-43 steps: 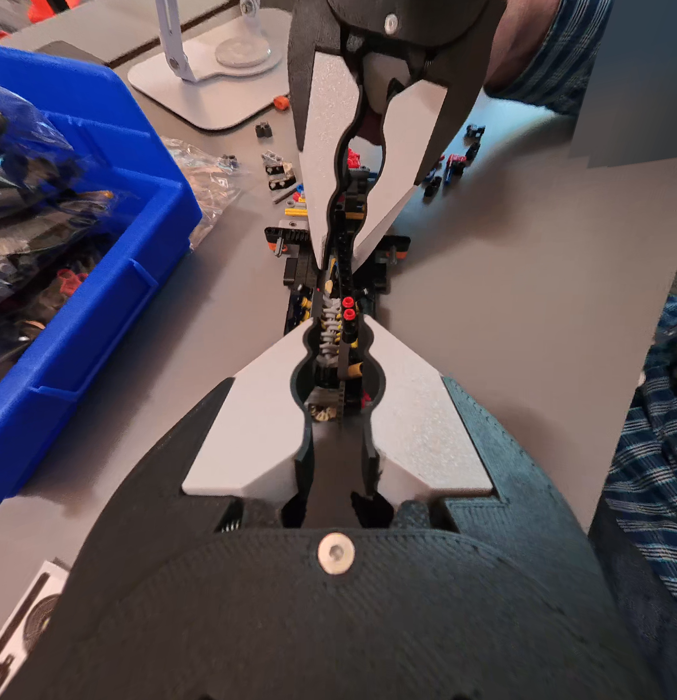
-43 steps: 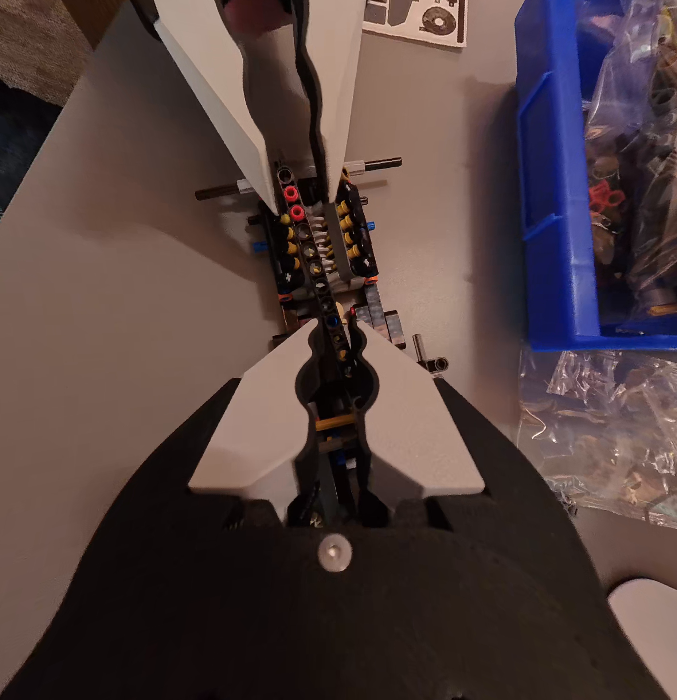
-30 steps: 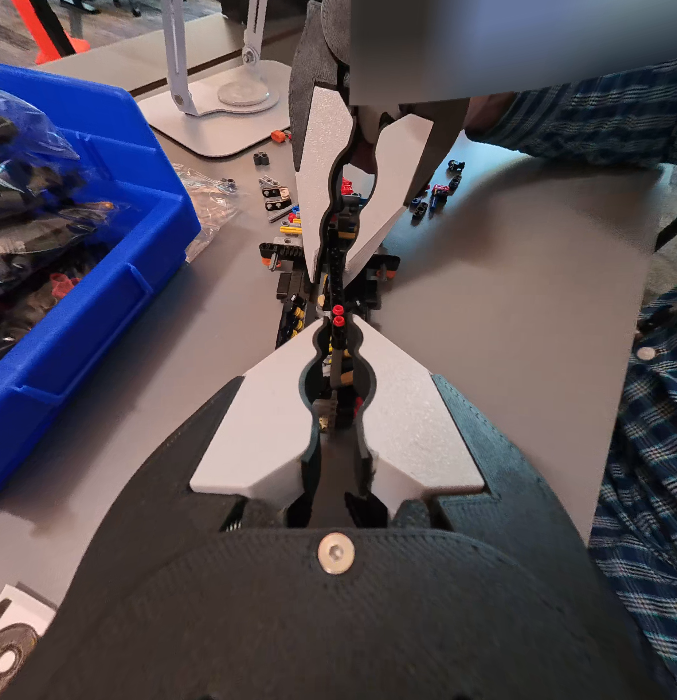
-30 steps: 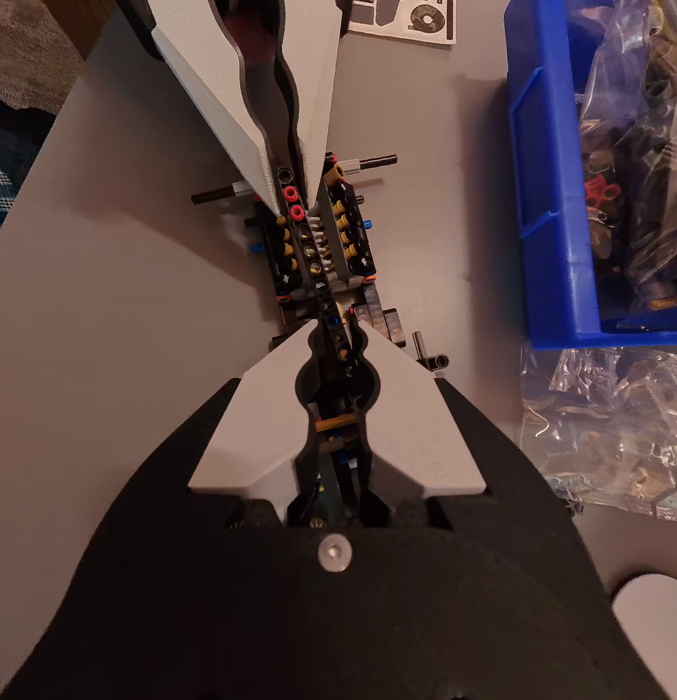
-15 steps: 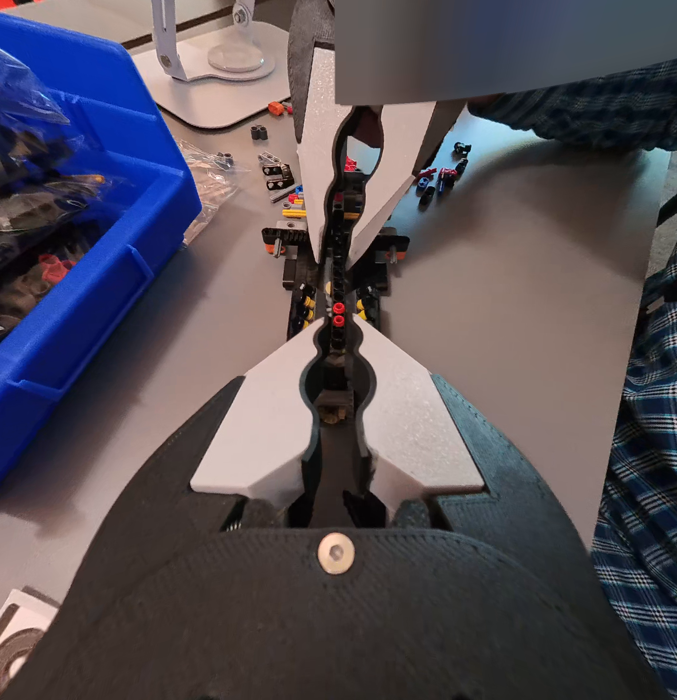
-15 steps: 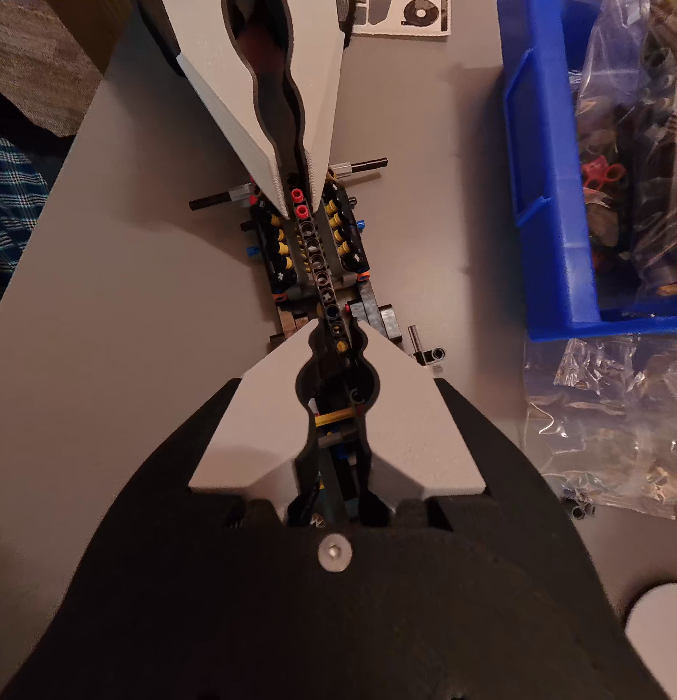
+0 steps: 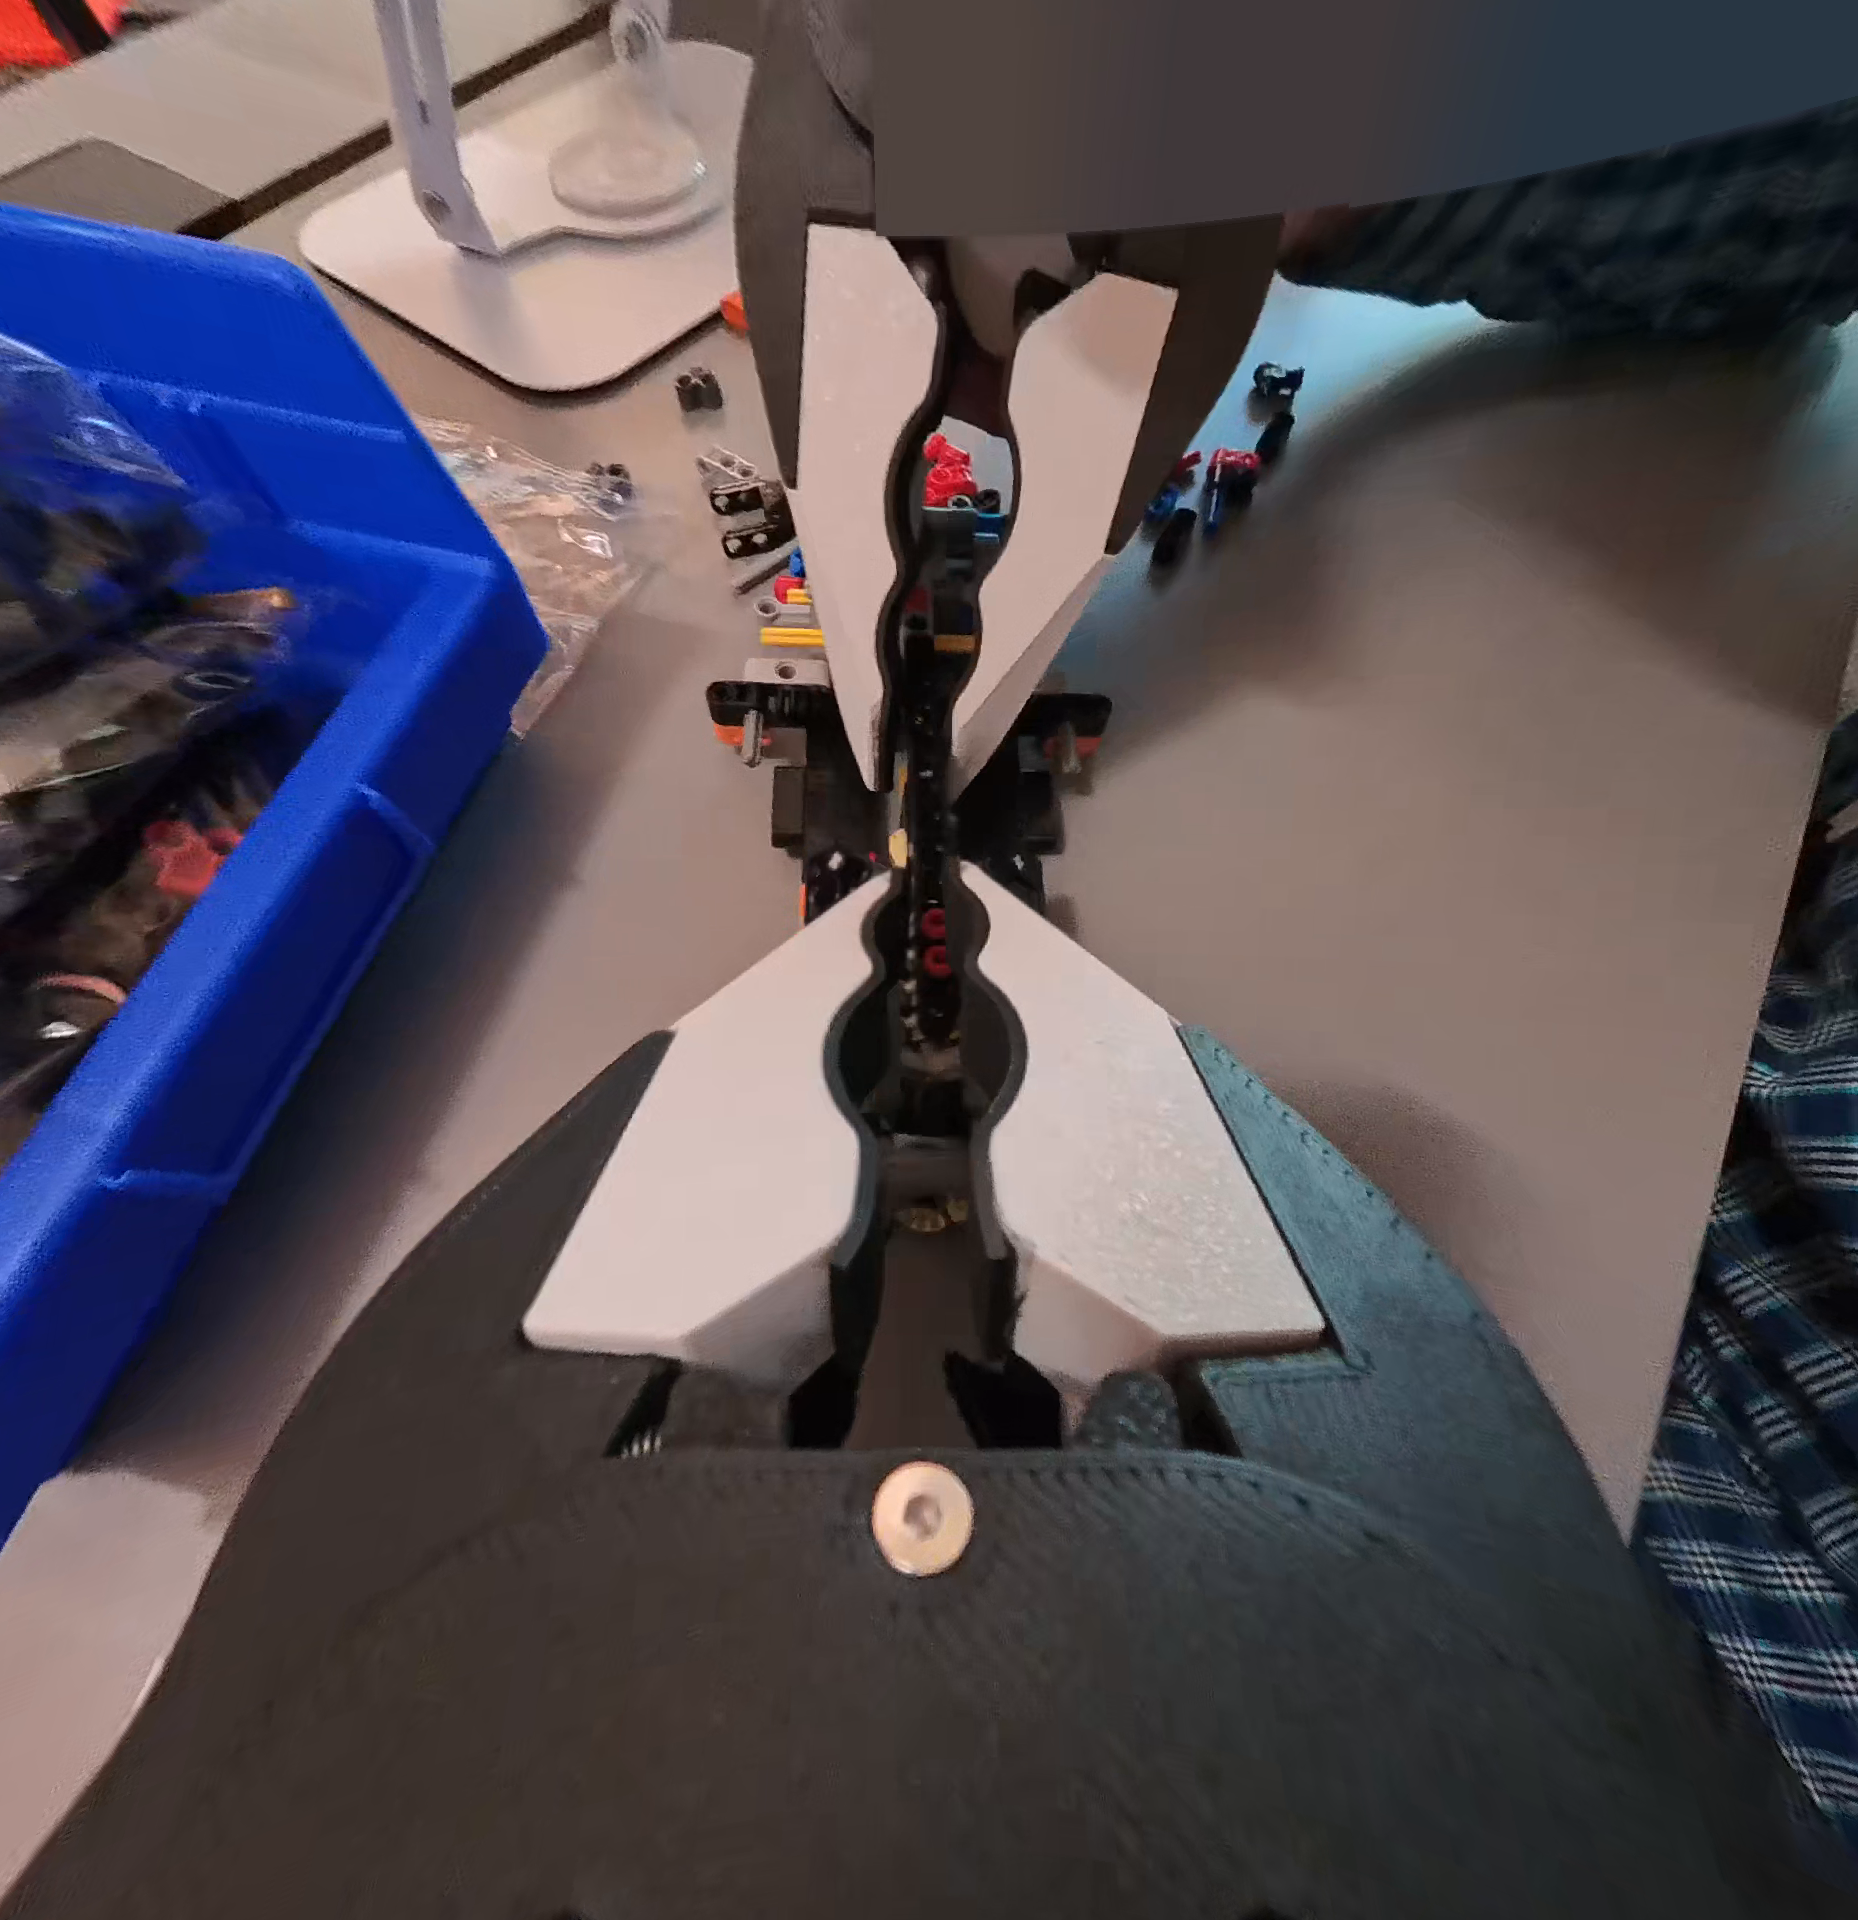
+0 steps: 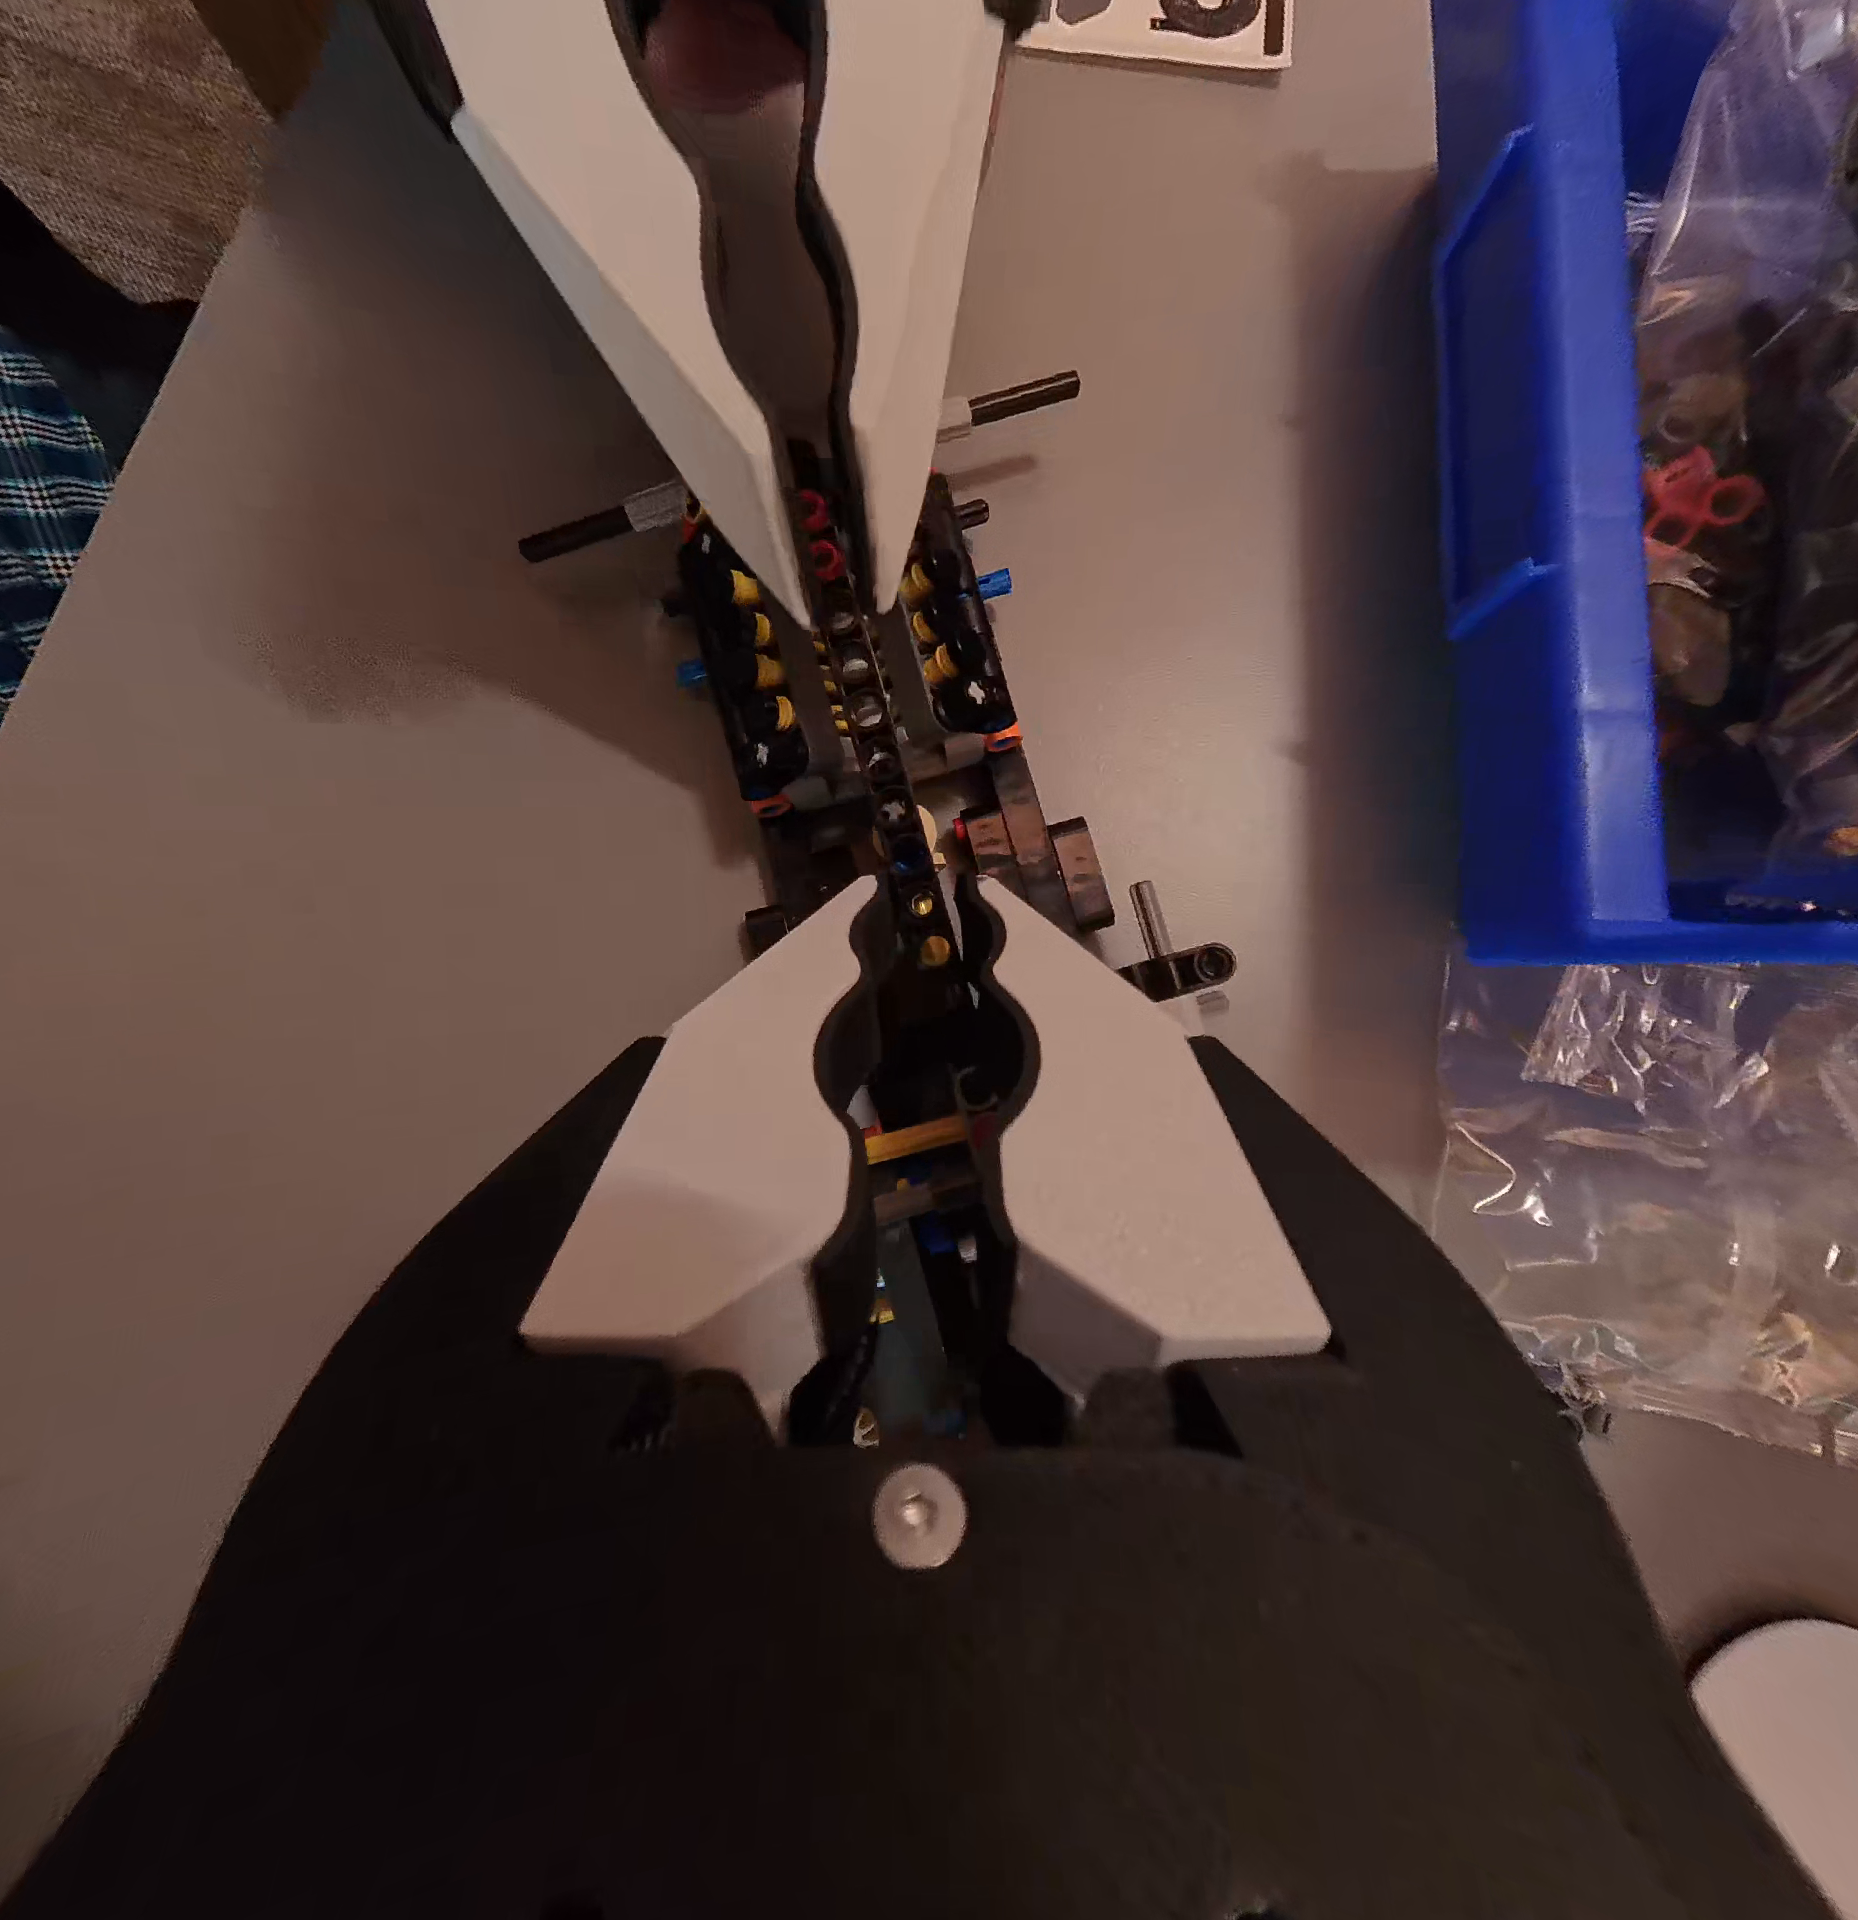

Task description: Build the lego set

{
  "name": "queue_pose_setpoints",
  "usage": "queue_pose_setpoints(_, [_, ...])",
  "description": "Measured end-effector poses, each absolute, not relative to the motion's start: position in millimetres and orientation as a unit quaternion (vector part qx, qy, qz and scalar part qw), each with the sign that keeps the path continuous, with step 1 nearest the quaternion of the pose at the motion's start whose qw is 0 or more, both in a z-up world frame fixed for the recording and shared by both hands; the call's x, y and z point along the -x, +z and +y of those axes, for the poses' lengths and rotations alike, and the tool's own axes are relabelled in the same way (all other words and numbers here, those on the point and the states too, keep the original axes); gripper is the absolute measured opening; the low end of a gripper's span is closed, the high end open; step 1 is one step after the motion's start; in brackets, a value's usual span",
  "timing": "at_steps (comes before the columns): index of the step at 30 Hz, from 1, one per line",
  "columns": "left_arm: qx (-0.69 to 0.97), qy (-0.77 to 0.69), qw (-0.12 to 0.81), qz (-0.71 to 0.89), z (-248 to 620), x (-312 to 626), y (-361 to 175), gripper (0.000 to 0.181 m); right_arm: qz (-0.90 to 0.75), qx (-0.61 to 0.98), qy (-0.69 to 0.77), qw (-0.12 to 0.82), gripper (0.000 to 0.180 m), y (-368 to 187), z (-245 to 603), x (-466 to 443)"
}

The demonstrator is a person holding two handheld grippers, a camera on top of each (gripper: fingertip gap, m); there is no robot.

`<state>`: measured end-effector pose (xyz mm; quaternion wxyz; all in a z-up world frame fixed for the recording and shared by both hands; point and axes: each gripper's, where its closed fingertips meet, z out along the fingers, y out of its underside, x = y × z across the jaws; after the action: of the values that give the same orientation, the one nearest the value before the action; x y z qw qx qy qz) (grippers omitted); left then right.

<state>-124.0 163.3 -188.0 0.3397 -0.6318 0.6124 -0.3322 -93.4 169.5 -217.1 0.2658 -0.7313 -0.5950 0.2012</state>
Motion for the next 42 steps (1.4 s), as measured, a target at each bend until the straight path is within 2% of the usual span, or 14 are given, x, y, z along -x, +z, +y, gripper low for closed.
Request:
queue_pose_setpoints(12, [0.631,-0.361,0.326,0.604,163.2,123.6,-189.0,0.004,-0.615,0.695,0.226,0.297,0.015,-210.4,173.2,101.4])
queue_pose_setpoints(14, [0.629,-0.365,0.325,0.605,163.5,123.3,-189.1,0.004,-0.625,0.686,0.231,0.293,0.008,-210.2,171.5,100.3])
queue_pose_setpoints(20, [0.629,-0.356,0.329,0.608,163.7,122.7,-189.1,0.004,-0.641,0.675,0.214,0.297,0.005,-210.7,169.9,99.4])
queue_pose_setpoints(36, [0.62,-0.383,0.327,0.601,166.6,120.0,-187.6,0.004,-0.635,0.674,0.245,0.288,0.004,-209.1,168.7,94.4])
queue_pose_setpoints(40, [0.631,-0.375,0.325,0.597,167.8,120.1,-188.3,0.004,-0.627,0.679,0.244,0.293,0.006,-208.6,169.9,94.2])
queue_pose_setpoints(42, [0.64,-0.374,0.324,0.587,167.6,120.2,-188.7,0.004,-0.613,0.695,0.229,0.299,0.019,-207.2,172.9,91.1])
